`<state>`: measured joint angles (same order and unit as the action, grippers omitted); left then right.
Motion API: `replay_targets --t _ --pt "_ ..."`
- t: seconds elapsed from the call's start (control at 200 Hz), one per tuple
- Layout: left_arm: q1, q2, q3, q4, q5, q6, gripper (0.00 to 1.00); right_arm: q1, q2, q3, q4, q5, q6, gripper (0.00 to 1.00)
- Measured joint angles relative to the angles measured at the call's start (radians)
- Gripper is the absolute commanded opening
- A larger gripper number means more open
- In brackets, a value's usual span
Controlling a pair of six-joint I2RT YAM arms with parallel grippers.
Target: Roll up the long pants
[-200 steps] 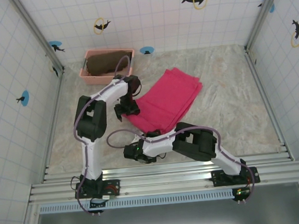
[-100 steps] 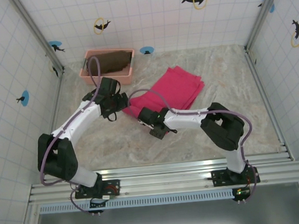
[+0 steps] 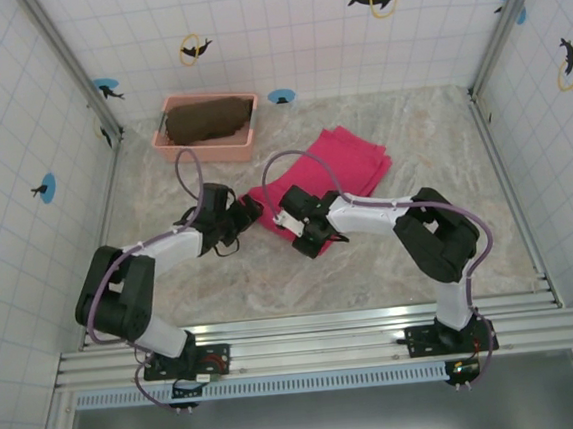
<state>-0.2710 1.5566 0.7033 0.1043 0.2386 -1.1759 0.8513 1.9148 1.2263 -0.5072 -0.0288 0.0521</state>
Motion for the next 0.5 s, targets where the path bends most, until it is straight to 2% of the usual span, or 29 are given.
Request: replay_targets --t 0.1,0.235,0.42,0.5 --pt "0.000 0.038 -0.060 0.175 0.016 -0.069 0.98 -0.005 -0.003 -0.008 0.015 -0.016 0.002 0.00" --pt "0.000 0.113 -0.145 0.499 0.022 -0.172 0.98 -0.008 -0.003 -0.011 0.034 -0.040 0.011 0.00" --pt "0.000 0.304 -0.219 0.984 0.014 -0.291 0.97 -0.007 -0.002 -0.012 0.041 -0.051 0.015 0.00" --pt "-0.001 0.398 -0.218 1.156 0.014 -0.347 0.90 -0.006 -0.002 -0.013 0.043 -0.053 0.015 0.00"
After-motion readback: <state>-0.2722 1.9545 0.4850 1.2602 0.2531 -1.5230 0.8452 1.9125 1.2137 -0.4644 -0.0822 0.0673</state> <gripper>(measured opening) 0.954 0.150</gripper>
